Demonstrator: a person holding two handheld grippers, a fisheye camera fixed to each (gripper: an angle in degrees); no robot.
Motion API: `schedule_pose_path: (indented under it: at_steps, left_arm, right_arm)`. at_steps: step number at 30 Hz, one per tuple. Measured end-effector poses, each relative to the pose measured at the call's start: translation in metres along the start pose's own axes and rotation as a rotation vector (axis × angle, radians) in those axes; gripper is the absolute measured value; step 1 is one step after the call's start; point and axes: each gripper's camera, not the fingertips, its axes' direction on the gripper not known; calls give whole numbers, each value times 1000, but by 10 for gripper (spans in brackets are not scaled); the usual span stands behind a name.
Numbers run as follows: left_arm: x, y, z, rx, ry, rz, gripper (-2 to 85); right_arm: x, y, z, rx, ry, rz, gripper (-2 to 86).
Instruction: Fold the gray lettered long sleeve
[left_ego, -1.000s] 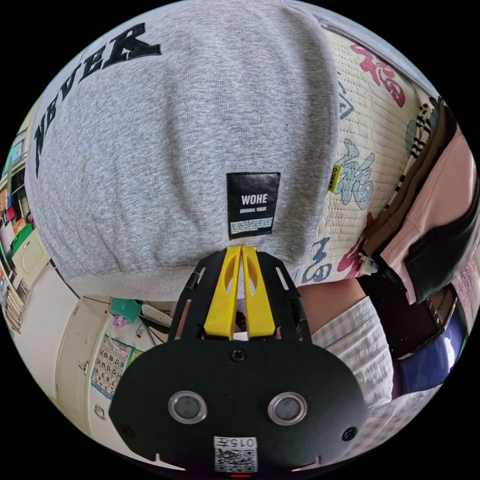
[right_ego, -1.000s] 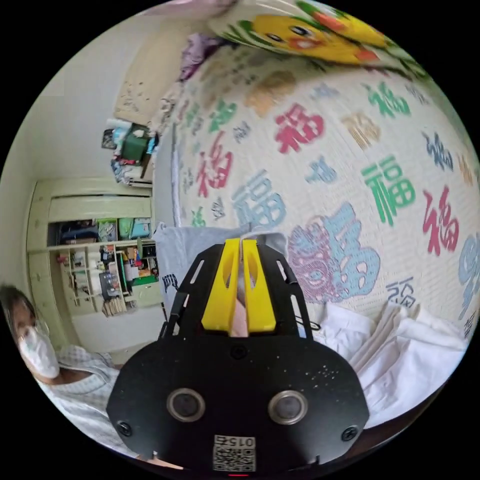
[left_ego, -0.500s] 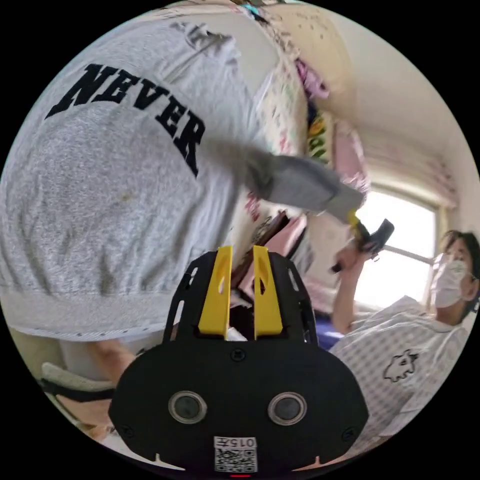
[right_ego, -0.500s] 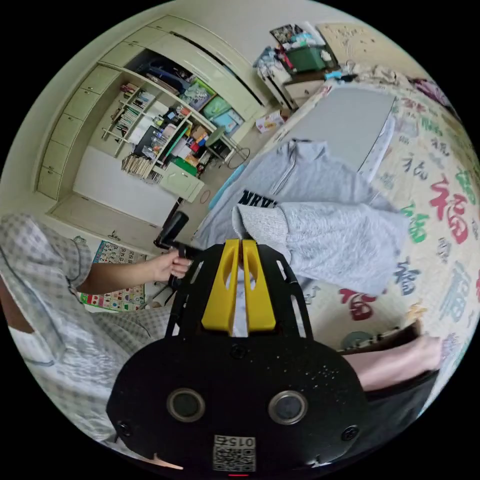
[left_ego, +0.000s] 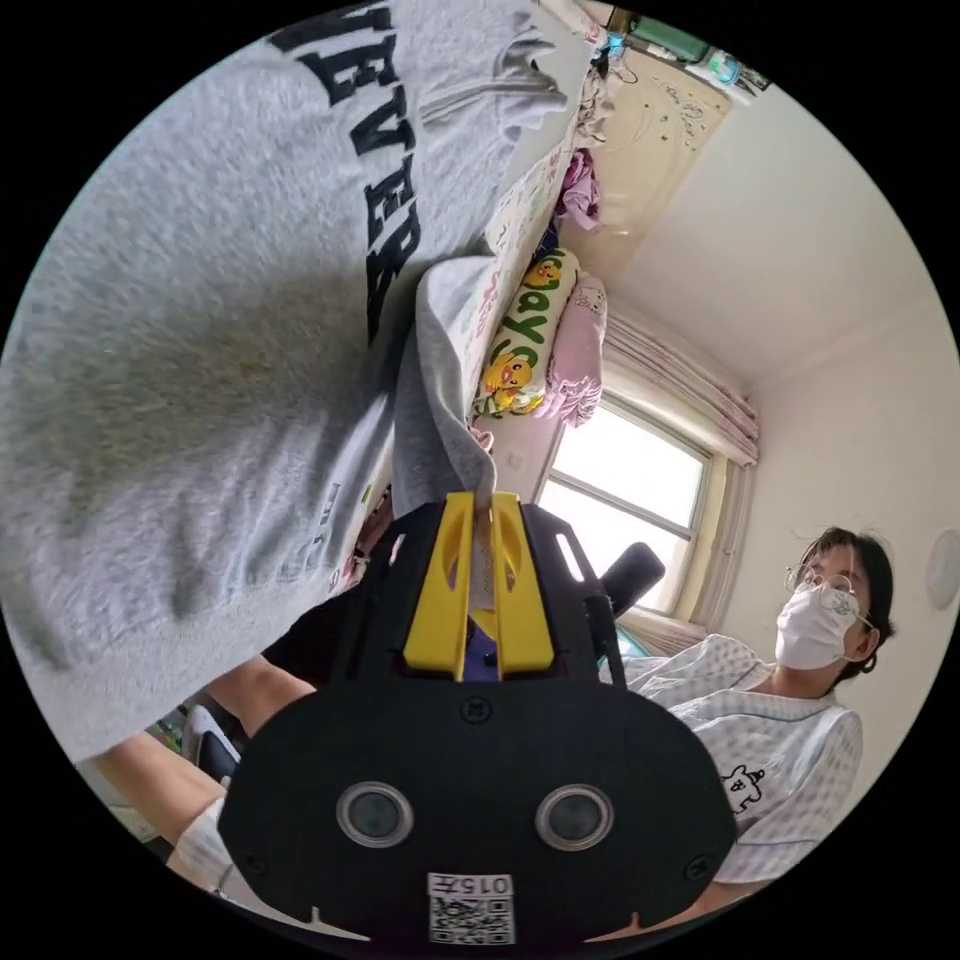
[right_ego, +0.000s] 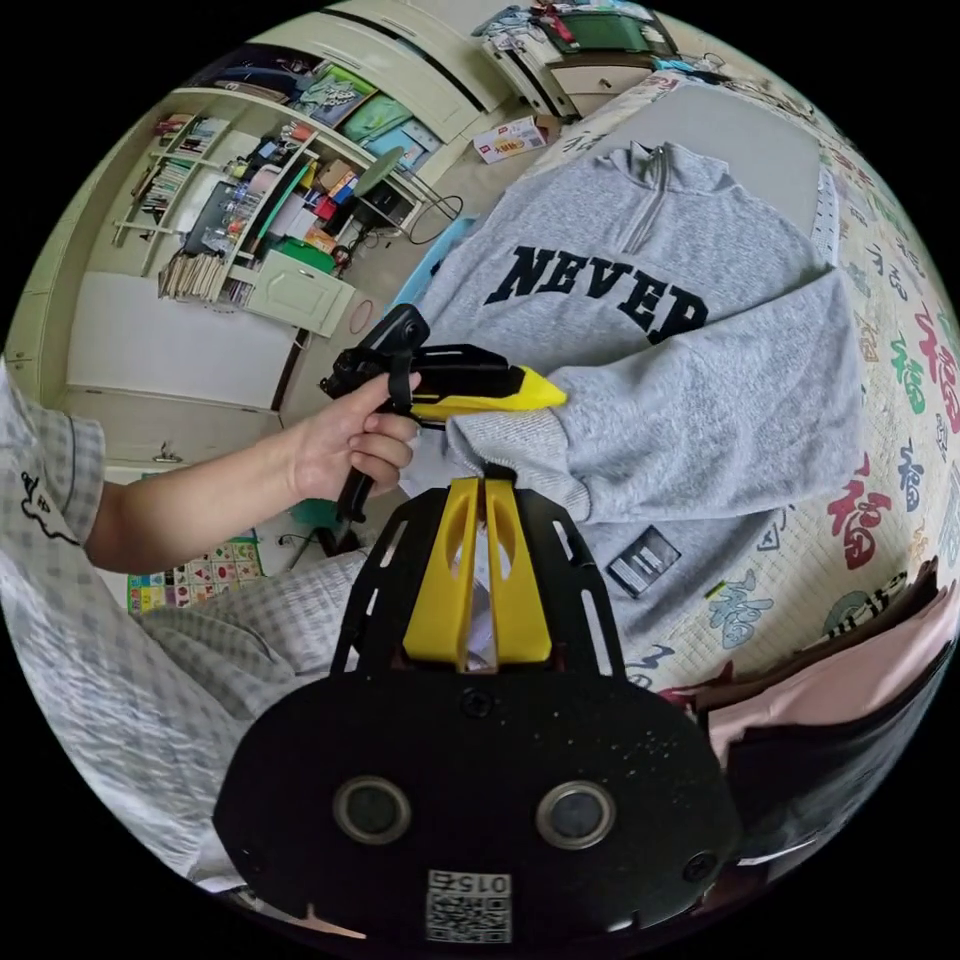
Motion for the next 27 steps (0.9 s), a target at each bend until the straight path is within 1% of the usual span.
schedule_pose_path:
  at_steps: [4, 6, 11, 14, 17, 19, 22, 24, 25, 27]
  left_arm:
    - [14, 6, -51, 28, -86, -5, 12]
    - [10, 5, -69, 23, -123, -18, 10]
    - [-7, -2, -99, 30, -223, -66, 9]
    - [-14, -10, -102, 17, -247, -83, 11]
    - [-8, -20, -99, -21, -330, -71, 13]
    - [1, -29, -97, -63, -420, -60, 11]
    - [13, -42, -96, -105, -516, -71, 6]
    - [27, -51, -96, -89, -588, -61, 8]
    - [40, -59, -92, -70, -629, -29, 11]
    - [61, -75, -79, -43, -666, 25, 25]
  right_arm:
    - [-43, -10, 23, 9, -50, 38, 1]
    - [-64, -15, 50, -12, -71, 64, 2]
    - [-84, -12, 99, -91, -78, 124, 3]
    - [-79, 5, 103, -90, -149, 140, 4]
    - [-48, 35, 83, -25, -202, 203, 7]
    - [-18, 59, 63, 27, -191, 259, 10]
    - [48, 111, 24, 127, -150, 420, 20]
    - [105, 159, -6, 249, -138, 587, 38]
    - [119, 171, -12, 284, -144, 629, 43]
    - [173, 216, -27, 423, -231, 755, 58]
